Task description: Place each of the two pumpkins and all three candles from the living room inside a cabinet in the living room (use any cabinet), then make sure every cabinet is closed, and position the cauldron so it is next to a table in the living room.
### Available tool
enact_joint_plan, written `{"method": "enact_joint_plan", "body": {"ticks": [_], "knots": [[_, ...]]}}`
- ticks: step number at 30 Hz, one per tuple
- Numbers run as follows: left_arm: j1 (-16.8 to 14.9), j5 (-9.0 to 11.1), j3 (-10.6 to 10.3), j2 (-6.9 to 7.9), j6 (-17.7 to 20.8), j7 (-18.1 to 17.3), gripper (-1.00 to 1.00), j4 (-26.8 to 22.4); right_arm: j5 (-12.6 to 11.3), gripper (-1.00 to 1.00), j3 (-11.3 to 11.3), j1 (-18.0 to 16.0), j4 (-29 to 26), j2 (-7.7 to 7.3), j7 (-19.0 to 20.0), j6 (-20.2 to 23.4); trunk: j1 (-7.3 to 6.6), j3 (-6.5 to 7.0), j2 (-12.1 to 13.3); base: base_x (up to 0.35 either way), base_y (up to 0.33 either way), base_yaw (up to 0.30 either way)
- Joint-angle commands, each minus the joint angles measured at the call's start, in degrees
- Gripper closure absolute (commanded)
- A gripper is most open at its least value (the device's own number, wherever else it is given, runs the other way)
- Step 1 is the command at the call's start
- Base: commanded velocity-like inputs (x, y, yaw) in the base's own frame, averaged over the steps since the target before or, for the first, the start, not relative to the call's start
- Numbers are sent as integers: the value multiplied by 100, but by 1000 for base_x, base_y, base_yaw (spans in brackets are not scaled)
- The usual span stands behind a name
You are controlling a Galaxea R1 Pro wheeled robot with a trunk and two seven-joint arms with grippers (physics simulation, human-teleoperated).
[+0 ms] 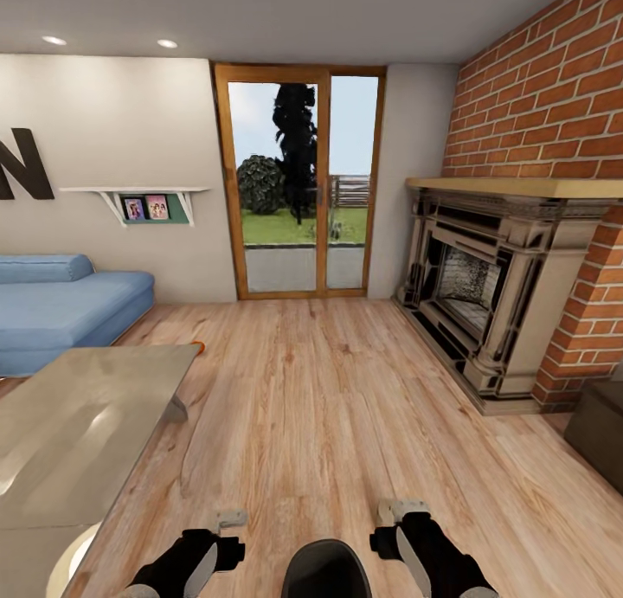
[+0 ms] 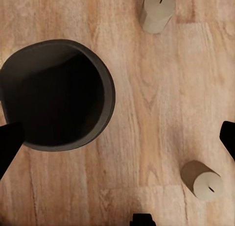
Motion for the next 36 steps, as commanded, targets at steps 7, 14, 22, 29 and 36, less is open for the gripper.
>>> {"method": "enact_joint_plan", "body": {"ticks": [7,14,22,29,36], "knots": [[-6,51,0,4,-21,6,-100,-35,13,-100,-3,-19,-6,0,-20,31,0,-7,-4,45,0,0],[-6,53,1,5,-111,3,-100,-36,18,-100,-17,-21,-5,-27,-21,31,0,-7,-4,33,0,0],[-6,38,-7,4,-199,-4,-100,-34,26,-100,-21,-22,-5,-34,-21,31,0,-7,-4,133,0,0],[-6,31,-8,7,-281,-5,-100,-7,20,-100,-23,-22,-5,-28,-21,31,0,-7,-4,98,19,0],[-6,33,-8,6,-294,-5,-100,-10,19,-100,-23,-22,-5,-27,-21,31,0,-7,-4,95,12,0]]}}
